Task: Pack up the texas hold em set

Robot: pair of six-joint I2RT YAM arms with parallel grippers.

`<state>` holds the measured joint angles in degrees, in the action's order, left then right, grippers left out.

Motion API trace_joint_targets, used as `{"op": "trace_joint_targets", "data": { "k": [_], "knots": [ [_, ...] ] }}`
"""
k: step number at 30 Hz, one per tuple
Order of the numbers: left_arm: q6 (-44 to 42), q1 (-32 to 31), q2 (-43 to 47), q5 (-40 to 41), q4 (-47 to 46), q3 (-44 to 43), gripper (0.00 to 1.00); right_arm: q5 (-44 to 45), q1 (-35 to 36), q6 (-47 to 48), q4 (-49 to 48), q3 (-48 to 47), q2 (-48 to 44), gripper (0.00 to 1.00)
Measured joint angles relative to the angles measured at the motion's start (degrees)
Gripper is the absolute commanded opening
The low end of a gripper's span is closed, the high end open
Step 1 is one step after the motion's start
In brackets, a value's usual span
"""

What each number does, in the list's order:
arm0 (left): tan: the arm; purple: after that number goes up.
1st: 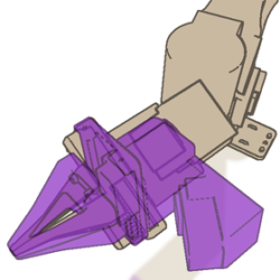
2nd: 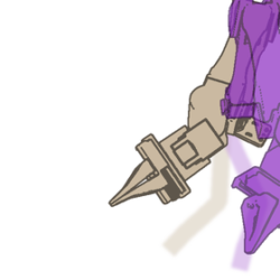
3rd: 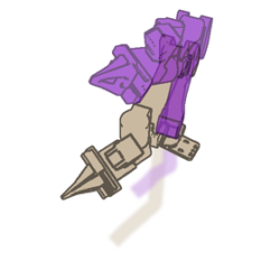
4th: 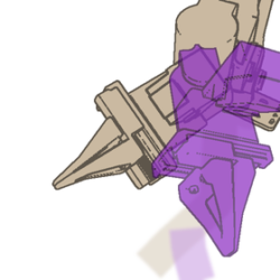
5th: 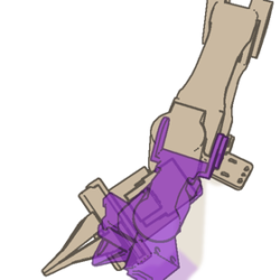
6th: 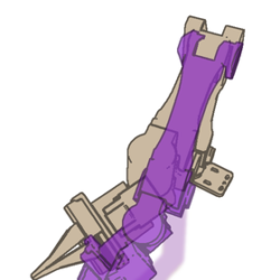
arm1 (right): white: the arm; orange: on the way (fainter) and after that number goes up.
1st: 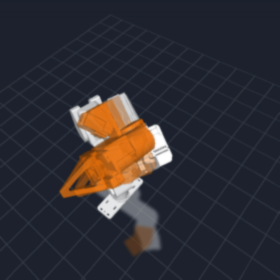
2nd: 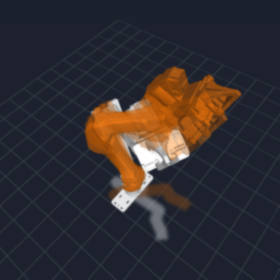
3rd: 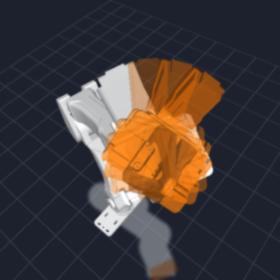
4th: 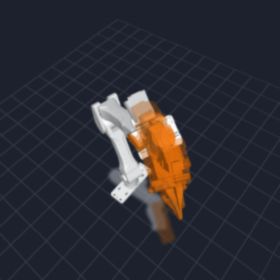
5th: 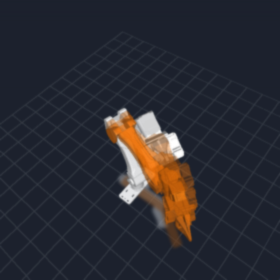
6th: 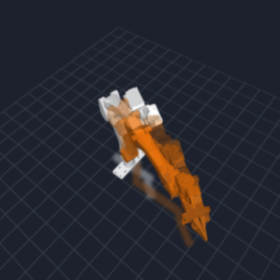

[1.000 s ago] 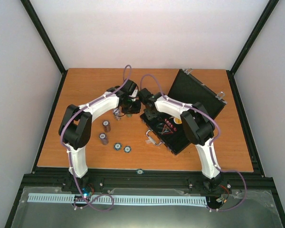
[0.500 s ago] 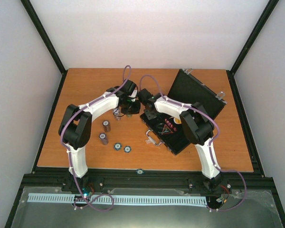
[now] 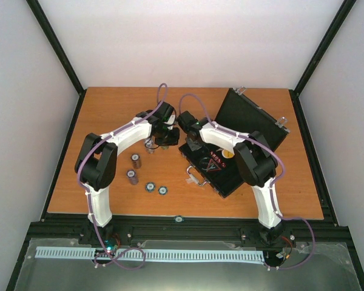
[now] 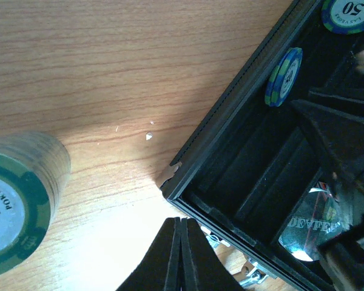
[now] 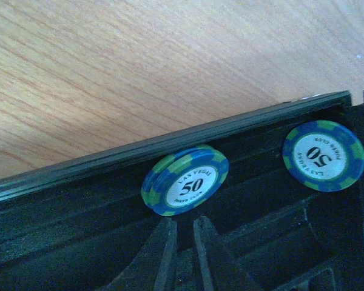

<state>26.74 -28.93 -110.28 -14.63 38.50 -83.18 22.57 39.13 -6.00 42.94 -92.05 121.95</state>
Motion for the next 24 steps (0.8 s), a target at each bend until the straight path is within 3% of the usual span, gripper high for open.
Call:
{"op": "trace_joint_targets", "data": {
  "k": [10,11,14,16,24],
  "knots": [
    [0.02,0.0,0.0,-0.04,-0.07,0.0,0.01,-2.75,-2.51,1.09,-0.15,0.0,-3.3,0.12],
    [0.02,0.0,0.0,-0.04,-0.11,0.0,0.01,-3.41,-2.89,1.25,-0.13,0.0,-3.41,0.16],
    [0.02,0.0,0.0,-0.09,-0.31,0.0,0.01,-5.27,-3.67,1.84,0.04,0.0,-3.41,0.48],
    [0.02,0.0,0.0,-0.11,-0.42,0.09,0.01,-6.36,-3.8,1.88,0.07,0.0,-3.43,0.59],
    [0.02,0.0,0.0,-0.13,-0.61,0.92,0.01,-10.86,-3.76,2.6,0.09,0.5,-3.43,0.63]
  ]
}}
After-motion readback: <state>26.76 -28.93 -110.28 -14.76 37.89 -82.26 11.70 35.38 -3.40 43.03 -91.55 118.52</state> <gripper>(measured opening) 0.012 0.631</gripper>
